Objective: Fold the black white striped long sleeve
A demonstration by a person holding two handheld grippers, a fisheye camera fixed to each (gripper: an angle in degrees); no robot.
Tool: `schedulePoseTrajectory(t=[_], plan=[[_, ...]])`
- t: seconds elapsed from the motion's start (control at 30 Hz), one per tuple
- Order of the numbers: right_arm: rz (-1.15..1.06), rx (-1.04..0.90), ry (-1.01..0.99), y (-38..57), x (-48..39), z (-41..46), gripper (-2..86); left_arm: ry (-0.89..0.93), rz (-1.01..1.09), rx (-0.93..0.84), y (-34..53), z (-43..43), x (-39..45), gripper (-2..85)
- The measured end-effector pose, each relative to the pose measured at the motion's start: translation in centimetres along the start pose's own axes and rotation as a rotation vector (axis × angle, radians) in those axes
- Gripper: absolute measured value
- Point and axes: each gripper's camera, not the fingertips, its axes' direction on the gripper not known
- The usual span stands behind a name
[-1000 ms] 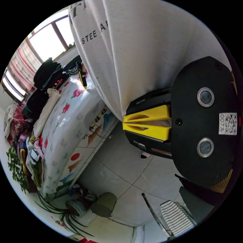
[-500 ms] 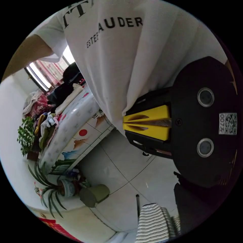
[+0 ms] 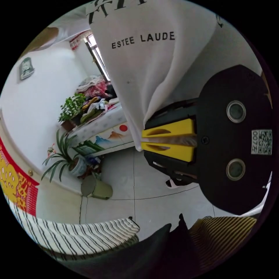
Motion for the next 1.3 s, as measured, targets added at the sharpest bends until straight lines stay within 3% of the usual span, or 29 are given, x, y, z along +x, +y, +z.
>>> schedulePoseTrajectory(t=[0.1,0.2,0.3,0.4,0.6,0.83,1.13,1.23,1.3], plan=[[0.010,0.116,-0.025,-0.1,-0.2,-2.7,0.1,-0.048,-0.039,0.069,1.5,-1.9,0.4,-0.2],[-0.052,0.229,0.114,-0.9,-1.3,-6.7,-0.2,-0.080,-0.092,0.128,2.9,-3.5,0.8,-0.1],[-0.129,0.197,0.145,-1.3,-1.8,-9.1,-0.2,-0.142,-0.106,0.174,3.9,-4.9,2.3,0.4],[-0.070,0.207,0.125,2.2,-0.9,-10.4,0.0,-0.258,-0.096,0.215,4.3,-5.9,4.4,2.5],[0.092,0.301,0.088,18.2,-0.3,-15.6,1.8,-0.451,-0.039,0.339,3.4,-7.9,9.7,7.2],[0.187,0.293,0.311,35.3,-4.5,-31.8,3.9,-0.589,0.146,0.534,-3.0,-8.5,17.9,10.4],[0.329,0.201,0.600,51.6,-16.2,-53.2,3.2,-0.184,0.669,0.508,-17.1,4.0,35.3,16.0],[0.395,0.173,0.706,56.6,-21.4,-59.4,2.0,0.038,0.826,0.400,-20.4,11.3,43.5,10.7],[0.464,0.169,0.769,59.9,-24.2,-62.7,1.0,0.231,0.910,0.323,-21.4,17.1,49.6,2.6]])
